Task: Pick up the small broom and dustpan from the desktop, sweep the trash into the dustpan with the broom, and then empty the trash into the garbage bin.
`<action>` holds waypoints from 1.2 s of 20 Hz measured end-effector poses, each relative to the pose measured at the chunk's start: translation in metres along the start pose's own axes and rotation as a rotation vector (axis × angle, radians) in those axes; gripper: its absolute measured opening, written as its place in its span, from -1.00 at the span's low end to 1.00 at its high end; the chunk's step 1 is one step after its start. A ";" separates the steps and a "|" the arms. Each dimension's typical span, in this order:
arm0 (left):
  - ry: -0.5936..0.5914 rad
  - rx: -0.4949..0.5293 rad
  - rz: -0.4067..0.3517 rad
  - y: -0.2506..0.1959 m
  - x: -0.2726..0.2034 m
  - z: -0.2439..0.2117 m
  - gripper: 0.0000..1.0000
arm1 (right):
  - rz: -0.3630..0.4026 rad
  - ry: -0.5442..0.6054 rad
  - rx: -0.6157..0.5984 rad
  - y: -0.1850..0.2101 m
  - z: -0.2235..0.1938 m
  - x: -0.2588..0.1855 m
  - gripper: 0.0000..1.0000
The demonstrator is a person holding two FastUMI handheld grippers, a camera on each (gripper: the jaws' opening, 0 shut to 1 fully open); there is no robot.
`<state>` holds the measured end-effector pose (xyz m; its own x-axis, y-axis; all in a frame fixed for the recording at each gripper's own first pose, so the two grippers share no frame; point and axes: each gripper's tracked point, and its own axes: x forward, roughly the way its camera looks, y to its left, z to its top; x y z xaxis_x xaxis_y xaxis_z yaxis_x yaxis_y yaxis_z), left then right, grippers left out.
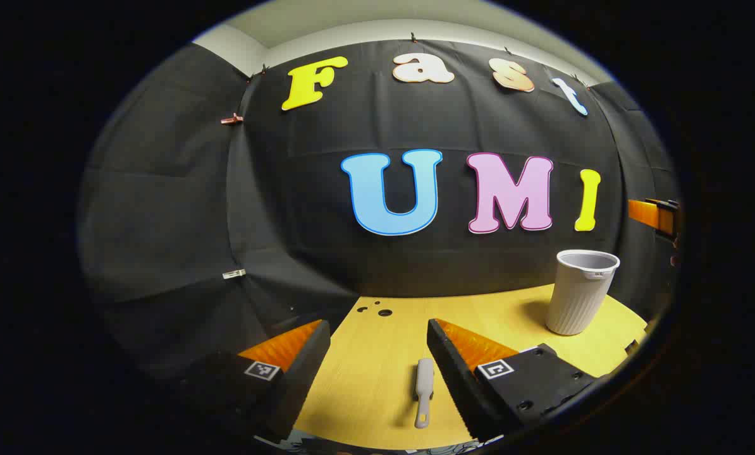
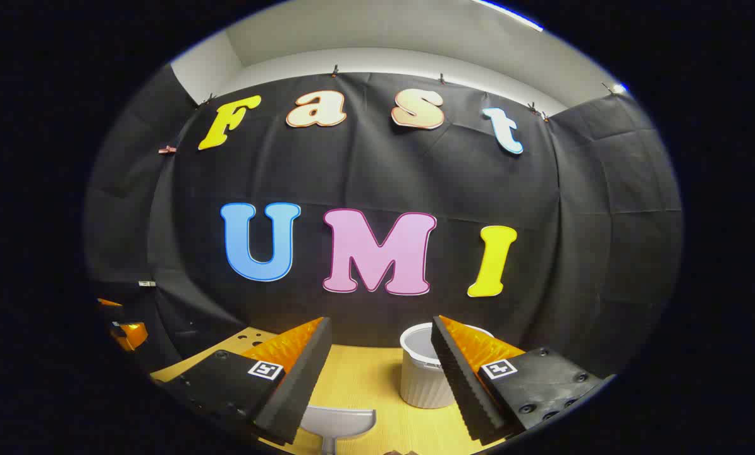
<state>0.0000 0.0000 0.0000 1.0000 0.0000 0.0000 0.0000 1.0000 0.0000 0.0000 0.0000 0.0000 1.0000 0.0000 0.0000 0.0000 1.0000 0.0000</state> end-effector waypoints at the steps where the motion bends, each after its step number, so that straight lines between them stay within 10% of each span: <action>1: 0.017 -0.007 0.001 -0.002 0.007 -0.006 0.94 | 0.010 0.003 -0.004 0.000 -0.006 0.004 0.95; 11: 0.100 0.005 -0.014 -0.031 0.054 -0.033 0.95 | 0.139 0.143 0.037 0.022 -0.081 0.031 0.94; 24: 0.329 -0.060 -0.126 -0.054 0.081 -0.102 0.95 | 0.130 0.311 0.145 0.030 -0.129 0.032 0.96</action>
<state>0.0808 -0.0541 -0.1018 0.9385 -0.1335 -0.3184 0.1140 0.9903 -0.0792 0.0320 0.0298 -0.1289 0.9438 0.1489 -0.2949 -0.1044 0.9813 0.1616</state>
